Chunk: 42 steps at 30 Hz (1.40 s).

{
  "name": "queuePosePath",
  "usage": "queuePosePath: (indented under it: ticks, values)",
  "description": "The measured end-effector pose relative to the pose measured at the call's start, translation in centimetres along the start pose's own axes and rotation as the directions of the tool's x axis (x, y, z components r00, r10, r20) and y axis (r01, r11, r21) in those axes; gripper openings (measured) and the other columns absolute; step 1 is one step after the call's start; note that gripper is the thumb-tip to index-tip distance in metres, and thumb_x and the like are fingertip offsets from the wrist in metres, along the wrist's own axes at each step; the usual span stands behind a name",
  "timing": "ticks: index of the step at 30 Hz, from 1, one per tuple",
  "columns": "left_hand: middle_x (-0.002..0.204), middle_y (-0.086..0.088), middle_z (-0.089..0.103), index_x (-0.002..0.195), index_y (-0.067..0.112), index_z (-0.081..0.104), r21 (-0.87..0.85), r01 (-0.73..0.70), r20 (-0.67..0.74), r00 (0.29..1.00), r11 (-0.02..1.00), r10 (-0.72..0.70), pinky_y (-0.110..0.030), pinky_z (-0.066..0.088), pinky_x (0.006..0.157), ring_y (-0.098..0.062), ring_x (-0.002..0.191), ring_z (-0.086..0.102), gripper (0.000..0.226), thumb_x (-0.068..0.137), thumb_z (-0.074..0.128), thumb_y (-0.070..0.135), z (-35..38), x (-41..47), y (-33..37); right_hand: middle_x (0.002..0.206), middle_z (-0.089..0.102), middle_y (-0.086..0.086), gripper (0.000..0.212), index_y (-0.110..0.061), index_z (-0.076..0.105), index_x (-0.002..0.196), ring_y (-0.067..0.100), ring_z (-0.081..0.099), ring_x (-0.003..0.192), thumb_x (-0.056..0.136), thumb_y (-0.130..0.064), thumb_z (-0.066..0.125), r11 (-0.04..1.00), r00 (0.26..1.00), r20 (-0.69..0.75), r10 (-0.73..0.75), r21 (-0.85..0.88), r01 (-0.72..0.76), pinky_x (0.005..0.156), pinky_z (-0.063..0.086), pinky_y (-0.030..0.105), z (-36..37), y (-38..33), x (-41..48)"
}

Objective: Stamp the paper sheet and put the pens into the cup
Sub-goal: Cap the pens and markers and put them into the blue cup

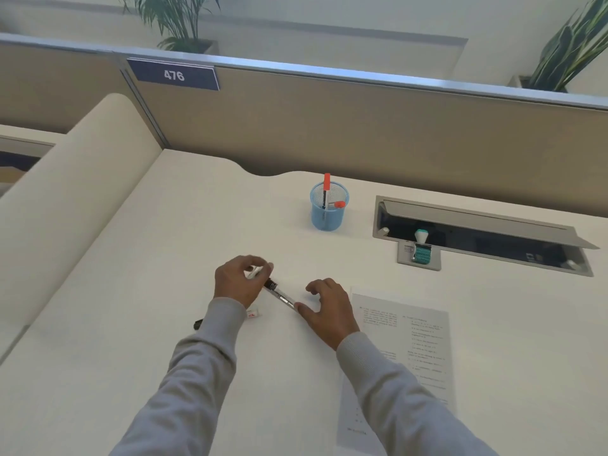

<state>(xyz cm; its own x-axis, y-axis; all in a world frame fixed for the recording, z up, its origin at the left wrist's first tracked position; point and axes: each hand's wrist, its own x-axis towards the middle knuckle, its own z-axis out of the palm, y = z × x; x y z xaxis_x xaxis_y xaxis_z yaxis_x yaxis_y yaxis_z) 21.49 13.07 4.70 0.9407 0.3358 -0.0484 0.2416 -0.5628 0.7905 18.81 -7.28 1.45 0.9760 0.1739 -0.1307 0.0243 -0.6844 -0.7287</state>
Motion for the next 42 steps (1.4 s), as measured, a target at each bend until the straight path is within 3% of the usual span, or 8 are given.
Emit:
queuePosePath:
  ticks: [6, 11, 16, 25, 30, 34, 37, 42]
  values:
    - [0.101, -0.001, 0.073, 0.093, 0.017, 0.077, 0.202, -0.019, 0.099, 0.995, 0.979, -0.001, -0.032, 0.05, 0.087, -0.025, 0.092, 0.066, 0.023, 0.074, 0.085, 0.029, -1.6, -3.6, -4.0, 0.13, 0.051, 0.002, 0.057, -0.018, 0.052, 0.134, 0.026, 0.046, 0.12, 0.087, -0.041, 0.074, 0.982, 0.992, 0.125, 0.0, -0.189, 0.024, 0.099, 0.044, 0.039, 1.4, -1.1, 0.0]
    - [0.114, -0.009, 0.071, 0.106, 0.012, 0.077, 0.301, -0.077, 0.167, 0.986, 0.95, 0.027, -0.031, 0.04, 0.093, -0.034, 0.107, 0.06, 0.033, 0.075, 0.083, 0.02, -1.4, -5.1, -5.4, 0.126, 0.056, 0.005, 0.046, -0.019, 0.058, 0.13, 0.031, 0.048, 0.117, 0.093, -0.047, 0.064, 0.945, 0.992, 0.124, 0.008, -0.326, 0.033, 0.094, 0.046, 0.042, 2.3, -2.2, 0.8]
    - [0.098, -0.014, 0.074, 0.092, 0.006, 0.08, 0.347, -0.175, 0.191, 0.975, 0.921, 0.113, -0.041, 0.05, 0.083, -0.044, 0.091, 0.063, 0.017, 0.075, 0.077, 0.004, -0.6, -6.1, -5.3, 0.118, 0.057, 0.01, 0.027, -0.012, 0.064, 0.111, 0.032, 0.051, 0.112, 0.1, -0.035, 0.055, 0.899, 0.993, 0.12, 0.007, -0.436, 0.046, 0.085, 0.045, 0.039, 3.0, -2.8, 1.3]
    - [0.101, -0.017, 0.071, 0.102, 0.006, 0.076, 0.355, -0.197, 0.216, 0.968, 0.914, 0.125, -0.037, 0.042, 0.089, -0.038, 0.101, 0.06, 0.017, 0.088, 0.067, 0.009, 0.6, -5.8, -4.8, 0.112, 0.063, 0.015, 0.014, -0.007, 0.064, 0.104, 0.035, 0.063, 0.101, 0.097, -0.017, 0.056, 0.903, 0.977, 0.136, 0.164, -0.42, -0.093, 0.07, 0.036, 0.032, 2.3, -3.0, 1.8]
    - [0.079, -0.016, 0.07, 0.092, 0.009, 0.076, 0.316, -0.251, 0.144, 0.966, 0.915, 0.215, -0.031, 0.036, 0.07, -0.039, 0.078, 0.065, 0.01, 0.089, 0.069, 0.016, 1.1, -5.3, -2.9, 0.114, 0.059, 0.017, 0.02, -0.008, 0.059, 0.107, 0.037, 0.062, 0.105, 0.088, -0.01, 0.055, 0.874, 0.954, 0.168, 0.25, -0.464, -0.147, 0.073, 0.04, 0.033, 1.3, -3.2, 1.9]
    - [0.079, -0.015, 0.071, 0.092, 0.008, 0.075, 0.214, -0.328, 0.084, 0.945, 0.92, 0.317, -0.031, 0.044, 0.075, -0.038, 0.09, 0.068, 0.019, 0.089, 0.062, 0.022, 1.5, -4.4, -0.3, 0.12, 0.059, 0.019, 0.027, -0.007, 0.058, 0.112, 0.04, 0.06, 0.113, 0.085, -0.012, 0.058, 0.893, 0.937, 0.174, 0.303, -0.395, -0.215, 0.083, 0.045, 0.033, 0.6, -3.0, 2.3]
    - [0.082, -0.014, 0.072, 0.102, 0.007, 0.075, 0.109, -0.373, 0.002, 0.927, 0.921, 0.375, -0.039, 0.056, 0.073, -0.035, 0.076, 0.069, 0.021, 0.088, 0.065, 0.019, 1.5, -3.4, 2.5, 0.115, 0.062, 0.016, 0.034, -0.009, 0.057, 0.106, 0.036, 0.062, 0.11, 0.081, -0.028, 0.07, 0.901, 0.902, 0.176, 0.393, -0.27, -0.34, 0.079, 0.044, 0.03, -0.3, -2.3, 2.7]
    - [0.088, -0.009, 0.074, 0.118, 0.006, 0.071, -0.046, -0.44, -0.2, 0.884, 0.897, 0.423, -0.021, 0.057, 0.071, -0.018, 0.071, 0.069, 0.03, 0.088, 0.071, 0.006, 1.5, -0.9, 6.7, 0.061, 0.059, 0.006, 0.033, -0.018, 0.053, 0.05, 0.025, 0.058, 0.059, 0.075, -0.023, 0.073, 0.851, 0.873, 0.21, 0.439, 0.213, -0.479, 0.056, 0.056, 0.029, -2.1, -0.2, 2.9]
